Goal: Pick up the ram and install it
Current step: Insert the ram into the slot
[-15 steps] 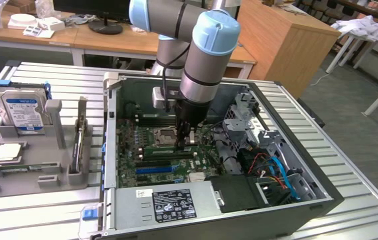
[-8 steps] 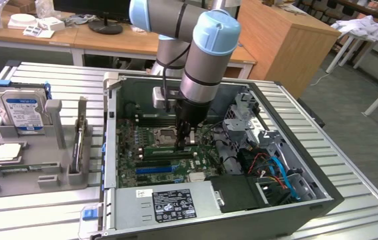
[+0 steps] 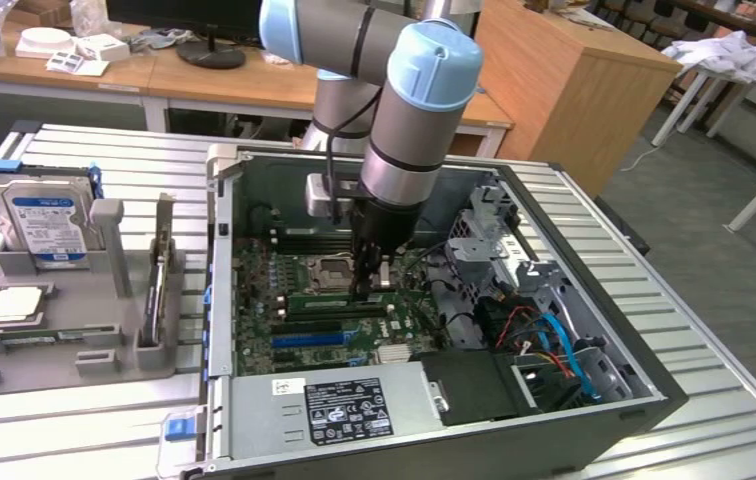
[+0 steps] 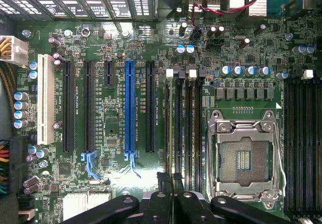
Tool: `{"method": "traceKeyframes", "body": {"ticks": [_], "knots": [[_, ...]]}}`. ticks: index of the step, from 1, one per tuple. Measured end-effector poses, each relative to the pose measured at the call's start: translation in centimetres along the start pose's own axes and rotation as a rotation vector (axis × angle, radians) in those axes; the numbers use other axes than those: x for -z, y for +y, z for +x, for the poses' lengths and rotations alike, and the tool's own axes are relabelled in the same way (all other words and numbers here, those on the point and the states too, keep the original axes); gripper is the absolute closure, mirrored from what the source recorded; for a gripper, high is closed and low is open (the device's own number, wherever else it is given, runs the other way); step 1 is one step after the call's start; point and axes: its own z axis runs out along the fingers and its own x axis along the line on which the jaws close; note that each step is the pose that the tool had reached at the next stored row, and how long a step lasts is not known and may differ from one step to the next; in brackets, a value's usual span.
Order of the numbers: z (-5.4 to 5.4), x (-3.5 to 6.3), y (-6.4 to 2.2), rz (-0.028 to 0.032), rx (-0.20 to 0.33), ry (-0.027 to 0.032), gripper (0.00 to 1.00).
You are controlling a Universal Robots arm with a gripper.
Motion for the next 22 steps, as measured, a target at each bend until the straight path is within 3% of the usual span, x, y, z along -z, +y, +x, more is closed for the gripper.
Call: {"method": "traceKeyframes", "body": {"ticks": [22], "knots": [[0.01,-0.29,0.03,-0.0001,0.000,-0.0002,0.88]]}}
